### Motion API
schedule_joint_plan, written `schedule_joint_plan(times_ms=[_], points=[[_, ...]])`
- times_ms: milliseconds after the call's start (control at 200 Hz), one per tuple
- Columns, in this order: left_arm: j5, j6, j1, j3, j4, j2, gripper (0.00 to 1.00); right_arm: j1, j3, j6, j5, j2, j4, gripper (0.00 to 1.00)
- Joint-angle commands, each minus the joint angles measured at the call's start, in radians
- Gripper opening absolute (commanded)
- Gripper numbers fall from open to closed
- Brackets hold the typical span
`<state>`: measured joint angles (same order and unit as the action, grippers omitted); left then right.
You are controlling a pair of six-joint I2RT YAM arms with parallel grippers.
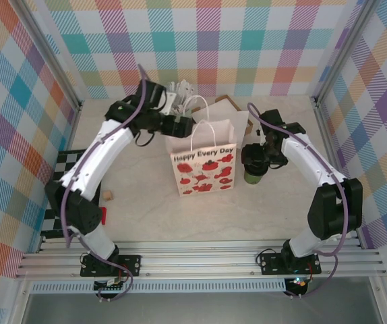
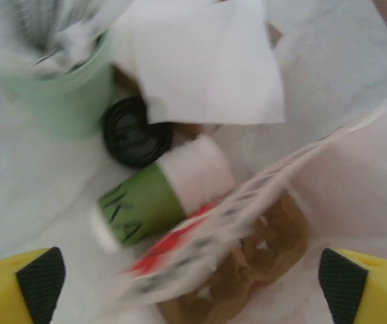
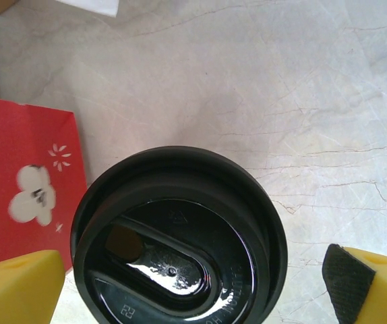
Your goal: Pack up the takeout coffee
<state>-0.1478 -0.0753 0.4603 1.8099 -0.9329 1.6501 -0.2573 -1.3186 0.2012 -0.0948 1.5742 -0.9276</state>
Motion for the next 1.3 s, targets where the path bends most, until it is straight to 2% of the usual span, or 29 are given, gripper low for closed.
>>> schedule_joint_plan(times_ms=[0, 55, 175, 245, 400, 495, 580, 690, 850, 895, 1065, 1295], points=[[0.037, -0.125, -0.010, -0.084, -0.070, -0.168, 1.00, -0.007, -0.027, 0.007, -0.022, -0.022, -0.001, 1.00], [0.014, -0.196, -0.009, -0.134, -0.052, -0.209, 1.00, -0.006, -0.027, 0.007, -0.023, -0.020, 0.006, 1.00], [0.055, -0.369, -0.008, -0.224, -0.021, -0.271, 1.00, -0.007, -0.024, 0.019, -0.029, -0.027, 0.012, 1.00], [0.033, -0.456, 0.002, -0.280, 0.031, -0.299, 1.00, -0.007, -0.023, 0.022, -0.032, -0.033, 0.011, 1.00], [0.011, -0.552, 0.053, -0.365, 0.119, -0.302, 0.93, -0.007, -0.019, 0.032, -0.043, -0.056, 0.010, 1.00], [0.004, -0.546, 0.060, -0.362, 0.132, -0.260, 0.81, -0.007, -0.017, 0.045, -0.039, -0.080, 0.015, 1.00], [-0.003, -0.527, 0.063, -0.349, 0.152, -0.233, 0.57, -0.007, -0.012, 0.052, -0.041, -0.108, 0.014, 1.00], [0.023, -0.452, 0.062, -0.299, 0.107, -0.215, 0.27, -0.007, 0.000, 0.055, -0.045, -0.141, 0.006, 1.00], [-0.018, -0.327, 0.045, -0.251, 0.034, -0.183, 0.03, -0.006, -0.006, 0.060, 0.001, -0.183, -0.026, 1.00], [-0.013, -0.285, 0.037, -0.244, 0.014, -0.179, 0.00, -0.007, -0.012, 0.064, 0.060, -0.202, -0.032, 1.00], [-0.079, -0.086, -0.002, -0.207, -0.005, -0.158, 0.00, -0.008, -0.072, 0.079, 0.318, -0.281, 0.007, 1.00], [-0.260, 0.230, -0.066, -0.043, -0.126, -0.028, 0.00, -0.022, -0.083, 0.017, 0.598, -0.307, 0.116, 1.00]])
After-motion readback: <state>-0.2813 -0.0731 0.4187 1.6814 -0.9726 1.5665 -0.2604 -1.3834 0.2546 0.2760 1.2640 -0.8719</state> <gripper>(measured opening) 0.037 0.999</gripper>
